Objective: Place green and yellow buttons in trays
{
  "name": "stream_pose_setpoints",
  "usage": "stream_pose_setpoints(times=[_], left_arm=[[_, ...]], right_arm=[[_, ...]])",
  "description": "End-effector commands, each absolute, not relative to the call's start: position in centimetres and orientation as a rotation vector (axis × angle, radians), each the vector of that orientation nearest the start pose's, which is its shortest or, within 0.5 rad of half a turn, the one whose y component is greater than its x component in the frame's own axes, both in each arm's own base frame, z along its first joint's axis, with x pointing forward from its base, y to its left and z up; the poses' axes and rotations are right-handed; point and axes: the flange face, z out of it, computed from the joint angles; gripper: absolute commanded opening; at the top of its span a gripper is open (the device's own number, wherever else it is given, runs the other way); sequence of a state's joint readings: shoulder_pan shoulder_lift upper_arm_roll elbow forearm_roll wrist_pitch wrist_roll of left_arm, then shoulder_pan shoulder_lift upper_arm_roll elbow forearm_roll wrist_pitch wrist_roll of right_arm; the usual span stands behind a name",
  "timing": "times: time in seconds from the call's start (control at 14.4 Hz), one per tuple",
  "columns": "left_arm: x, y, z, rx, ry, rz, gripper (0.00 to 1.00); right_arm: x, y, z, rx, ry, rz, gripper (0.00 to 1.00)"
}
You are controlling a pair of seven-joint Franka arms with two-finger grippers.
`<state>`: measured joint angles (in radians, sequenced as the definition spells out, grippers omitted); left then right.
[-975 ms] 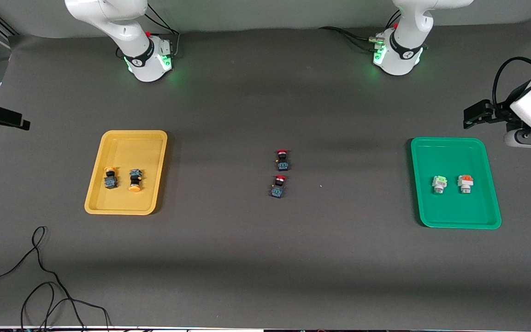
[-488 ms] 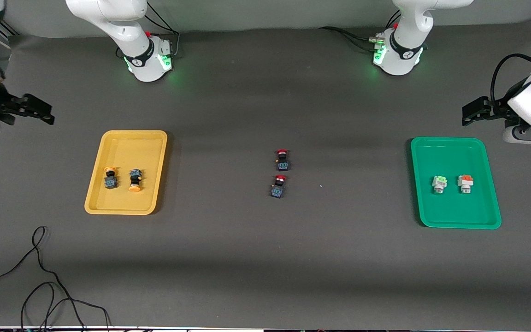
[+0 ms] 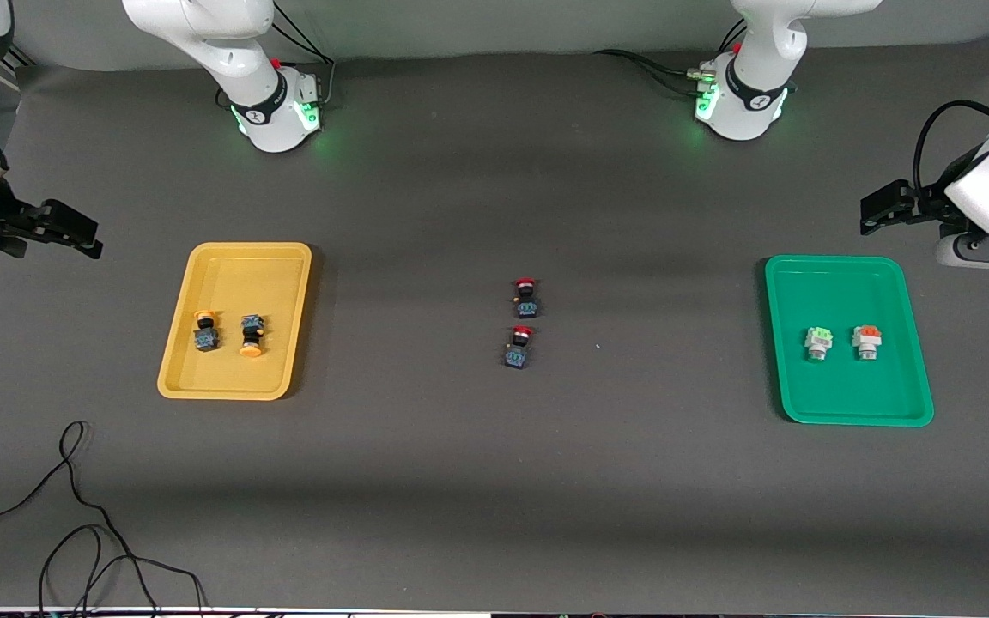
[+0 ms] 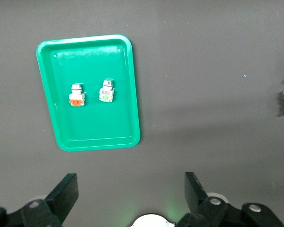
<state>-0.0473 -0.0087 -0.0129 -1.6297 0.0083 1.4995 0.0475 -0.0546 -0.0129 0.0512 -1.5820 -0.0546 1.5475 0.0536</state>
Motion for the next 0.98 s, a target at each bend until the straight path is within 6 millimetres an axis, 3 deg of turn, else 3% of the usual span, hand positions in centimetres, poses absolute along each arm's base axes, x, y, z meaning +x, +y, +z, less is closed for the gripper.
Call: stream_pose_setpoints(times=[0.0,0.28,0.91], left_arm=[[53.5,-3.4,59.9,-3.117,0.187,0.168,1.0],[53.6,-3.4,59.8,-3.117,0.172,0.168,1.0],[54.1,-3.4,59.9,-3.117,0.158,0.179,1.0]], right_arm=[[54.9,-1.4,63.0,-3.206,0.149,0.043,1.0],[55.2,0.0,62.1,-3.21,0.107,0.079,1.0],[55.2,-0.1,62.1,-3.208,0.109,0.081,1.0]])
